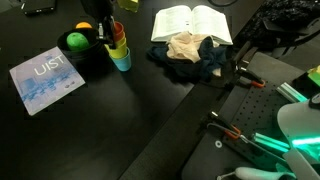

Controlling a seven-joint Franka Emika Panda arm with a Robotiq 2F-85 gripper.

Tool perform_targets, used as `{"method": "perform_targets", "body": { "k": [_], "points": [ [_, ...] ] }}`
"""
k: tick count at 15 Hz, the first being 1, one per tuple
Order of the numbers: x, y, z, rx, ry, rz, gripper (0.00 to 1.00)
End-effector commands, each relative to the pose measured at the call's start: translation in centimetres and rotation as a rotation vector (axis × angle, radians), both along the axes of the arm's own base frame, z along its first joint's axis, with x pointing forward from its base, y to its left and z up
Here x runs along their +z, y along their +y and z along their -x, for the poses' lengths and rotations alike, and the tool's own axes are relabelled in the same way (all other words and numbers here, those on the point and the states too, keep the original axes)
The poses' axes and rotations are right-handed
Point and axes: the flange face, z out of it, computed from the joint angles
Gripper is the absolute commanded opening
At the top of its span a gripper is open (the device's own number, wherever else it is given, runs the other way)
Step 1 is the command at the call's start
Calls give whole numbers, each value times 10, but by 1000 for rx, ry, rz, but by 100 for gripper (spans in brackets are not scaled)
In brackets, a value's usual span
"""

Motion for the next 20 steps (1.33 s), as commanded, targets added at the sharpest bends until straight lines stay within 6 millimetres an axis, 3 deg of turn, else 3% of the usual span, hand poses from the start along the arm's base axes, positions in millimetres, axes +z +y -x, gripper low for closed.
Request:
{"method": "perform_targets", "body": {
  "k": [1, 12, 16, 20],
  "points": [
    [24, 1, -6, 14, -38, -8, 2],
    [110, -21, -7, -10, -141, 0, 2],
    [107, -33, 5, -47, -96, -15, 2],
    [84, -16, 37, -43, -51, -61, 2]
  ]
}}
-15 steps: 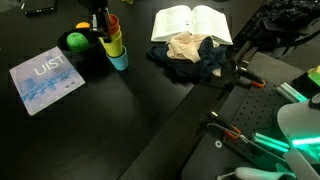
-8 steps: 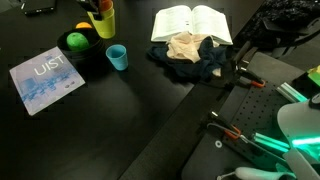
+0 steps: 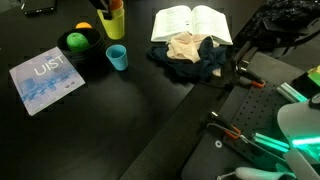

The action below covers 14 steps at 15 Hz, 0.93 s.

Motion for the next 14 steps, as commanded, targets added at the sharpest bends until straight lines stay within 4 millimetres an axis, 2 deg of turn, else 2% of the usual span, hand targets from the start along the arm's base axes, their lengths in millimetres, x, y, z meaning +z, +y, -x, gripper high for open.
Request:
{"method": "perform_targets", "body": {
  "k": [1, 8, 14],
  "points": [
    [-8, 14, 35, 29, 16, -27, 2],
    [-50, 18, 80, 43, 117, -20, 2],
    [-74, 18, 96, 34, 121, -84, 2]
  ]
}}
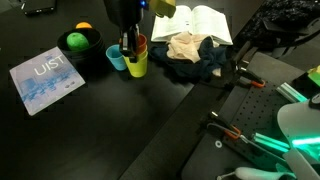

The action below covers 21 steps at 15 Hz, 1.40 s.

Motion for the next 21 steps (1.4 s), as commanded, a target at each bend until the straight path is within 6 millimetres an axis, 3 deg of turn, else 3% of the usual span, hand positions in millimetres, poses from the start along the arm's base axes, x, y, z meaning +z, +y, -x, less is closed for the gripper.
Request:
{"method": "perform_targets", "body": {
  "k": [1, 16, 21],
  "points": [
    [-4, -1, 14, -1, -33, -59, 2],
    [-57, -6, 39, 11, -19, -85, 2],
    [-53, 0, 40, 67, -73, -49, 2]
  ]
}}
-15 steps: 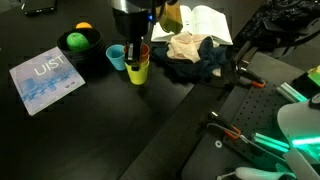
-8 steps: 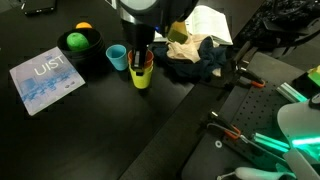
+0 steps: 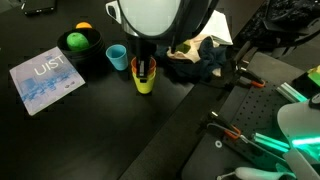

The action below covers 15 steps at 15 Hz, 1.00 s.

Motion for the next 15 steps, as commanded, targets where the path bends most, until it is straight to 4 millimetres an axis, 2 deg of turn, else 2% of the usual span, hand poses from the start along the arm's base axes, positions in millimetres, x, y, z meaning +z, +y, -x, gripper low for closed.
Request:
{"method": "perform_targets", "body": {
  "k": [1, 4, 8, 12, 15],
  "points": [
    [11, 3, 0, 48, -89, 36, 2],
    [18, 2, 0, 83, -172, 76, 2],
    [15, 0, -1, 83, -205, 112, 2],
    [4, 3, 3, 95, -174, 134, 2],
    [-9, 12, 11, 104, -88, 117, 2]
  ]
}}
